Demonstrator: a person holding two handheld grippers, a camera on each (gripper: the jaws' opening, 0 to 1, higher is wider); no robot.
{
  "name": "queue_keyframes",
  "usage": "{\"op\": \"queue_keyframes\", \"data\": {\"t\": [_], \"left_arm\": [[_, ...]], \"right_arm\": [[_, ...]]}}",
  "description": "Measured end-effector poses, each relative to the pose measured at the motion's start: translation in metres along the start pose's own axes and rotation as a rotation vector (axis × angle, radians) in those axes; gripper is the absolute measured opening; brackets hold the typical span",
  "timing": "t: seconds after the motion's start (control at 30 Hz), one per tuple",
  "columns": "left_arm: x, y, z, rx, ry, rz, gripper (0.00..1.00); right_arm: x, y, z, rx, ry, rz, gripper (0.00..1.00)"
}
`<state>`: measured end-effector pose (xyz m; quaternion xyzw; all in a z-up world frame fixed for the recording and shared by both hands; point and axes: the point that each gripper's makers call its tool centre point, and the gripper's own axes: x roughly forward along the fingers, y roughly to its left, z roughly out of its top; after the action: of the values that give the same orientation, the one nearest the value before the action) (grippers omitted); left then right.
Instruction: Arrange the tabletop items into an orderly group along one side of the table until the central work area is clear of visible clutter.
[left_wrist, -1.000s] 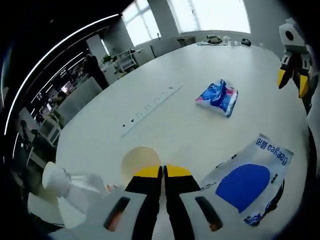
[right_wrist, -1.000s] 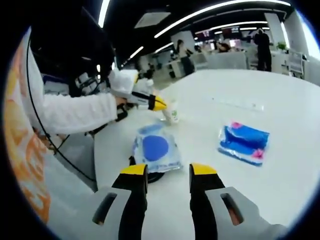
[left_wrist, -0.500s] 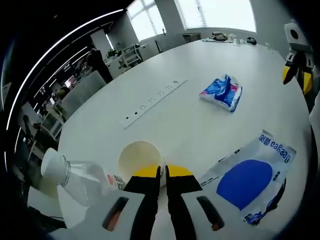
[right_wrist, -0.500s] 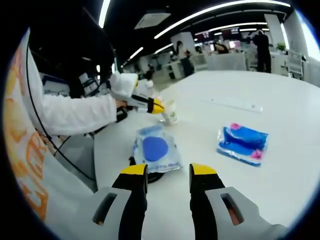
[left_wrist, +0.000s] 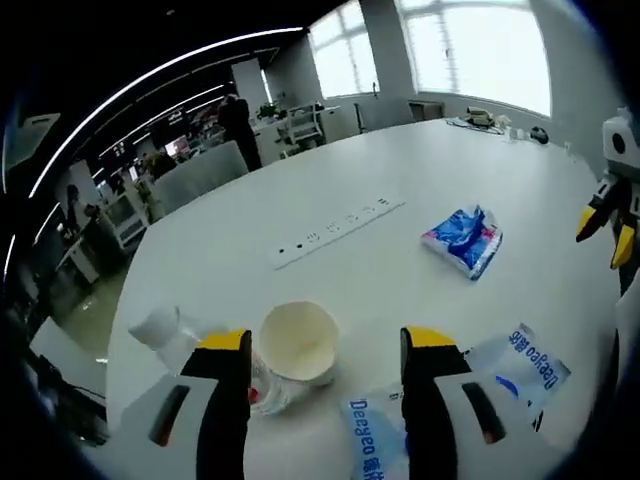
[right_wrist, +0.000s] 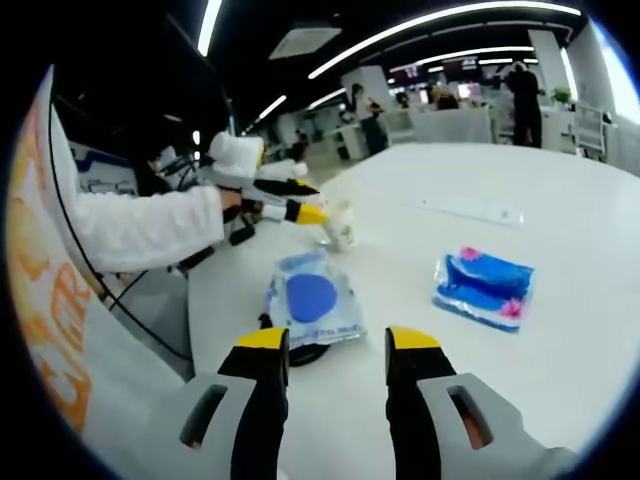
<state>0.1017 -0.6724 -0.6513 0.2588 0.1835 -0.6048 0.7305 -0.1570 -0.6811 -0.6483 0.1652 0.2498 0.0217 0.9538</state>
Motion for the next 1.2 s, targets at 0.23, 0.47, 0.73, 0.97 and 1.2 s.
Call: {"op": "queue_keyframes", "data": {"t": [0.23,0.47,0.73,0.97,1.2], "left_arm": [[-0.022,-0.01,0.004,-0.059,-0.03,0.008,0.71],[-0.043,-0.02,-0.004,-0.096,-0.037,0.019,0.76],[-0.069,-0.02,-0.015,-0.159,-0.043,0.052,0.77],[-0.082,-0.021,-0.028,-0.197,-0.031,0.072,0.78],[-0.091,-0.02,-0.037,-0.226,-0.026,0.087,0.78]], "right_arm": [[-0.008,0.0,-0.004,0.02,-0.005,-0.016,0.46],[-0.011,0.005,-0.001,0.031,-0.015,-0.02,0.49],[-0.02,0.005,-0.01,0.03,-0.015,-0.037,0.51],[-0.03,-0.005,-0.015,0.053,-0.021,-0.071,0.51],[-0.039,-0.013,-0.019,0.073,-0.028,-0.104,0.51]]}}
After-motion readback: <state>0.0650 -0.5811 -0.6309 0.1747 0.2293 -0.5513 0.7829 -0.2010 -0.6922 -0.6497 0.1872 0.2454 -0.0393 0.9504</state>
